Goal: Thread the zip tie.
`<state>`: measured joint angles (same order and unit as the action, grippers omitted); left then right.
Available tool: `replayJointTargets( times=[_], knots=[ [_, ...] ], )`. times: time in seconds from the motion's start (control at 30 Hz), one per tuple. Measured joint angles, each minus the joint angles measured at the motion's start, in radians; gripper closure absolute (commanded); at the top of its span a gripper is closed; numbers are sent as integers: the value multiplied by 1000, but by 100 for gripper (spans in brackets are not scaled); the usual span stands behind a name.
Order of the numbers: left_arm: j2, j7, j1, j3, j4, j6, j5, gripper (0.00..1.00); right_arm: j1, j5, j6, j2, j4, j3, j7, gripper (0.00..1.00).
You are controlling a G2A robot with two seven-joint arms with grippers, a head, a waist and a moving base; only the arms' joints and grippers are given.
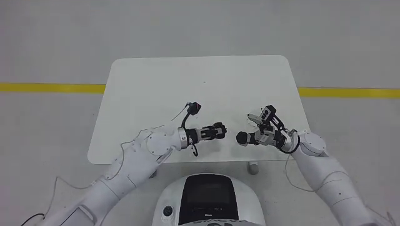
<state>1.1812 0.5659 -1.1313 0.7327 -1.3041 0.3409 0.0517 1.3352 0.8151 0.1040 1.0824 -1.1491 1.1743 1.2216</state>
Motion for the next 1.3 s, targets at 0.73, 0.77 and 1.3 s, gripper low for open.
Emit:
replayJointTargets(
  times=[0.73,0.77,1.3],
  knots=[
    [-36,-49,-40,63,-133,-1,-136,100,0,0,0,0,0,0,0,0],
    [-41,-55,-48,68,-150,-1,-153,100,0,0,0,0,0,0,0,0],
    [-84,-193,-78,57,-224,-1,-258,100,0,0,0,0,0,0,0,0]
  ],
)
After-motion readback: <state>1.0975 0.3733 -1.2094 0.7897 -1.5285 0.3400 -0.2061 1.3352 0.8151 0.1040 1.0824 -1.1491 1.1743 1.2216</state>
